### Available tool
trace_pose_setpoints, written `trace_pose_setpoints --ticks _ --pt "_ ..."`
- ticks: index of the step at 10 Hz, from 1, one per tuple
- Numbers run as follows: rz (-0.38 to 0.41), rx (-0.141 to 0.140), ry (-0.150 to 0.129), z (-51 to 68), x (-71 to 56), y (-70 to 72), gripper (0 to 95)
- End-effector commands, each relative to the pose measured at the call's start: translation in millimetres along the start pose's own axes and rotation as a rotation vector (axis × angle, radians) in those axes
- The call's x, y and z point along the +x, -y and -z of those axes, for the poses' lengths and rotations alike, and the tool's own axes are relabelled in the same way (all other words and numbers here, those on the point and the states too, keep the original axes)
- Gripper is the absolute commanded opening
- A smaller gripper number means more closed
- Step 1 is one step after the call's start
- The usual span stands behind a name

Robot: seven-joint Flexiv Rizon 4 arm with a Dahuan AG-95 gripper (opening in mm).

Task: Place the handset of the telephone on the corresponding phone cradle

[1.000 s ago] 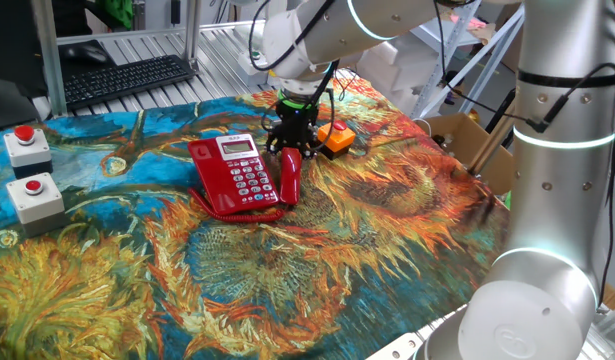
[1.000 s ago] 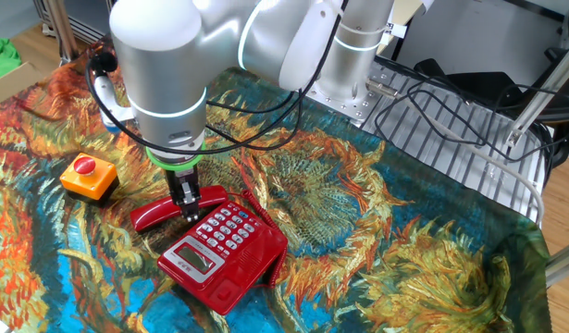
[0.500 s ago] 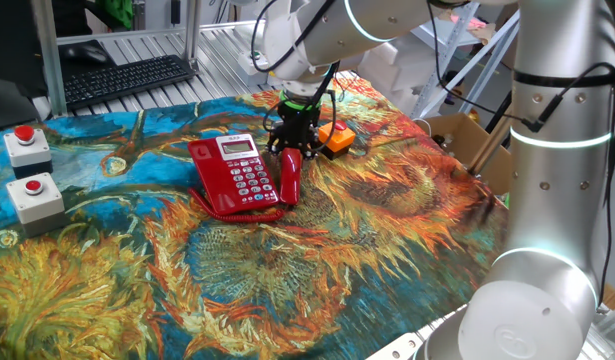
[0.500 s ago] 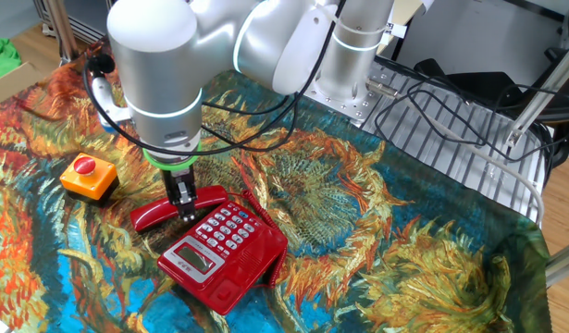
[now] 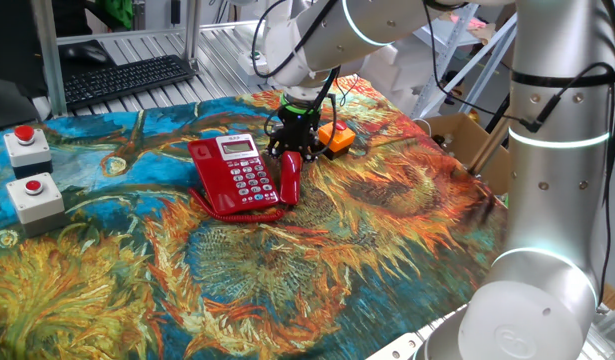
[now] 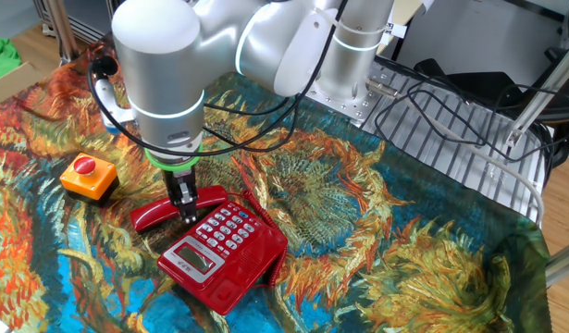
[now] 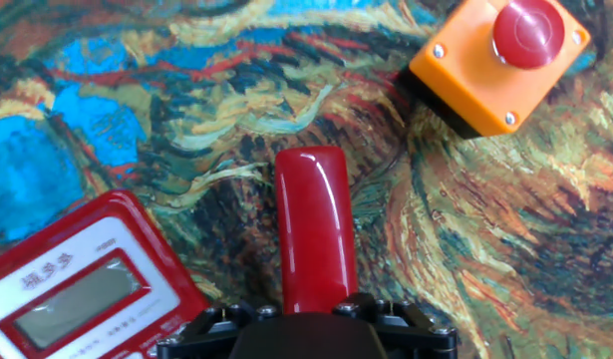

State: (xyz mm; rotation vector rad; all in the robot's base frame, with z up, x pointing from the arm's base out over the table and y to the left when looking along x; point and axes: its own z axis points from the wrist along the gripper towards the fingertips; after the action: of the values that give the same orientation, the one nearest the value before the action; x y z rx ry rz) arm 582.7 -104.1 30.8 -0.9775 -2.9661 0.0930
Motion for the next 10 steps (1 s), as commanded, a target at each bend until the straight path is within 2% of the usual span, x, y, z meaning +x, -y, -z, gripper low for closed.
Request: trace_pose_setpoints --ticks 1,2,7,8,9,10 --pt "0.000 0.000 0.001 -1.9 0.6 0.4 76.0" --pt "0.001 -0.001 0.003 -2.8 0.8 0.5 57.0" --pt "0.010 -0.013 0.016 -7.1 2.0 1.1 57.0" --pt "0.022 -0.015 0.016 -7.2 2.0 1.1 38.0" --pt "0.027 -0.018 0.019 -7.0 2.0 1.0 0.0" --pt "0.033 -0.018 0.020 -6.6 1.8 1.0 0.0"
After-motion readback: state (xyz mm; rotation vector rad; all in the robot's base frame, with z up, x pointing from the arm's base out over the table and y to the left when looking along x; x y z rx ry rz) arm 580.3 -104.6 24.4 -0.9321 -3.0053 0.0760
